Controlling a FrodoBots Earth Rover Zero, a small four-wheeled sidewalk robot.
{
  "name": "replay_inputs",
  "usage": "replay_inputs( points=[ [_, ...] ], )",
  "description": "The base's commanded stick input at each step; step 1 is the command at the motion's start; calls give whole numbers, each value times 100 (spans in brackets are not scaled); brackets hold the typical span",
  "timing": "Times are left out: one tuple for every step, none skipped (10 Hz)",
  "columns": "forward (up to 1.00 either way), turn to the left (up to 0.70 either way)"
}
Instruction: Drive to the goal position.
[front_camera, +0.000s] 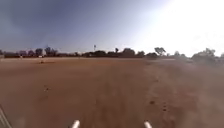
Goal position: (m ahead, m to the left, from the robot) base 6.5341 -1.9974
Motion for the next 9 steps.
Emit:
replay_inputs(
  points=[
    [100, 0],
    [100, 0],
    [100, 0],
    [100, 0],
    [100, 0],
    [100, 0],
    [100, 0],
    [100, 0],
    [100, 0]
  ],
)
